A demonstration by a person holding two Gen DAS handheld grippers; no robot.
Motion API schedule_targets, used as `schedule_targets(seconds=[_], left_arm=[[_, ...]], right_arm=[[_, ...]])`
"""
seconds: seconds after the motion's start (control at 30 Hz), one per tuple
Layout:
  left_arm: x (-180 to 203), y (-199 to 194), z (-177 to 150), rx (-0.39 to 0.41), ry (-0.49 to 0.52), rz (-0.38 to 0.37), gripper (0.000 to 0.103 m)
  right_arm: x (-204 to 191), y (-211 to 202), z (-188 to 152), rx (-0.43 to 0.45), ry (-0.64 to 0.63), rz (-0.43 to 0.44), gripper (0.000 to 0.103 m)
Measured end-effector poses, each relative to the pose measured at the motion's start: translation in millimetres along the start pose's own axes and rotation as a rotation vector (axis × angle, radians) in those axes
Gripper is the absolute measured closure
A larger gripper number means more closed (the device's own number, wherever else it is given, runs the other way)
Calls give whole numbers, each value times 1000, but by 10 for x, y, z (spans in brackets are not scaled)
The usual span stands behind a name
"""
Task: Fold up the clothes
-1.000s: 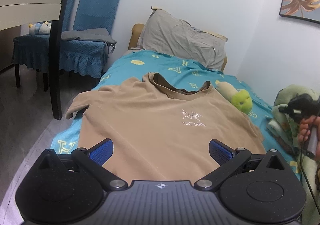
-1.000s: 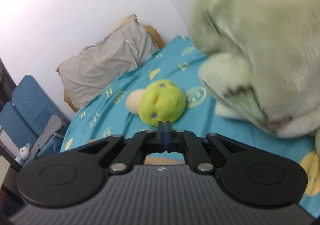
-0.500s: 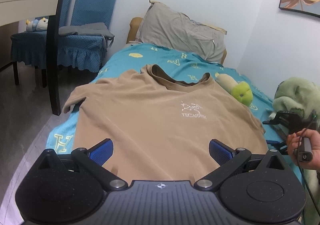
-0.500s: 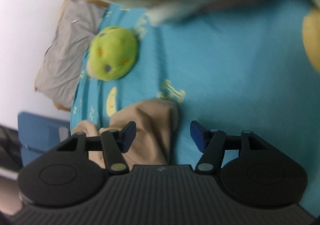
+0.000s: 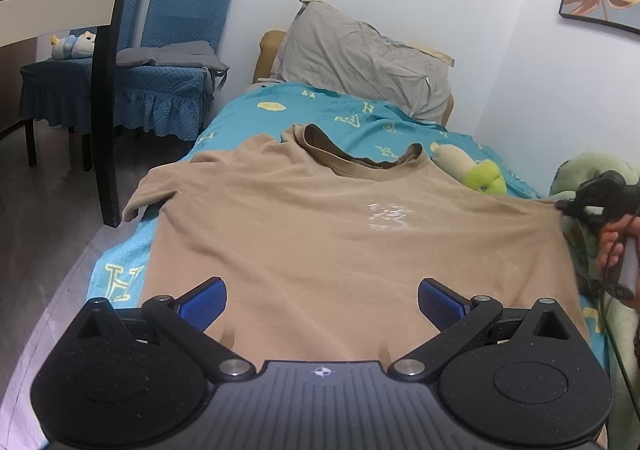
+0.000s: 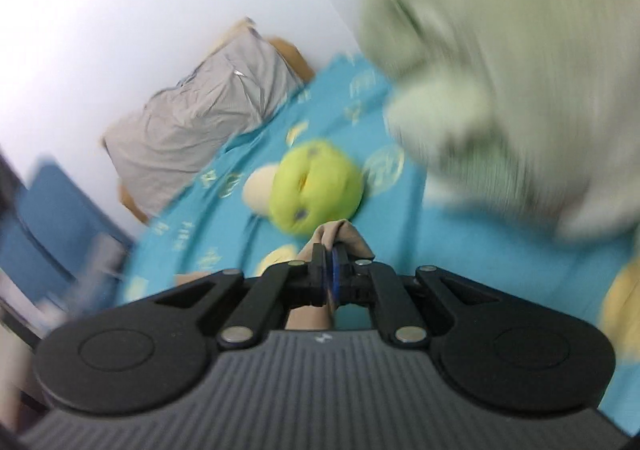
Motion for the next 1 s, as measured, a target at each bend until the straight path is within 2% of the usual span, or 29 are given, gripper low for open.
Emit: schedule_targets(seconds=[0.07, 0.13, 0.2, 0.27, 0.43, 0.5, 0.6, 0.63, 0.7, 0.73, 0.77, 0.8, 0.9, 1.0], left_arm=[[-8, -5, 3, 3, 1, 2, 0], [-23, -5, 7, 3, -2, 3, 0], [-41, -6, 7, 1, -4, 3, 0], [-52, -10, 7, 2, -3, 5, 0], [-64, -18, 13, 6, -4, 15, 0], [-76, -21, 13, 7, -8, 18, 0], [-93, -27, 17, 7, -14, 22, 0], [-96, -29, 19, 8, -17, 22, 0], [-103, -42, 19, 9, -24, 17, 0], [-108, -50, 20, 10, -29, 13, 0], [-112, -57, 21, 10, -33, 9, 0], [-115, -60, 24, 10, -35, 4, 0], [-109, -70, 27, 11, -38, -10, 0], [-100, -62, 25, 9, -35, -17, 0]], right_arm=[[-67, -54, 27, 33, -141, -91, 97], [-12, -37, 0, 8, -161, -111, 97], [-8, 13, -75, -56, -199, -61, 97], [-145, -19, -225, -56, -308, 0, 97], [-837, -34, -979, -87, -775, 113, 97], [-1062, 39, -1340, -178, -918, 173, 96], [-1188, 100, -1760, -307, -1077, 181, 91], [-1180, 70, -1771, -335, -1075, 199, 91], [-1162, 9, -1788, -390, -1068, 236, 70], [-1126, -48, -1694, -385, -1020, 278, 52], [-1090, -106, -1599, -380, -971, 320, 41], [-1053, -163, -1501, -375, -920, 360, 41], [-852, -221, -1046, -320, -637, 441, 41], [-540, -168, -658, -235, -315, 445, 41]])
Point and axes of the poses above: each gripper's, at about its wrist camera, not at the fingertips, and y roughly the way its jaws point, x to its right, z to its top, the point moved 4 cm from there along y, roughly the way its jaws point, and after that the axes turned 11 degrees about -x, right-handed, at the moved point
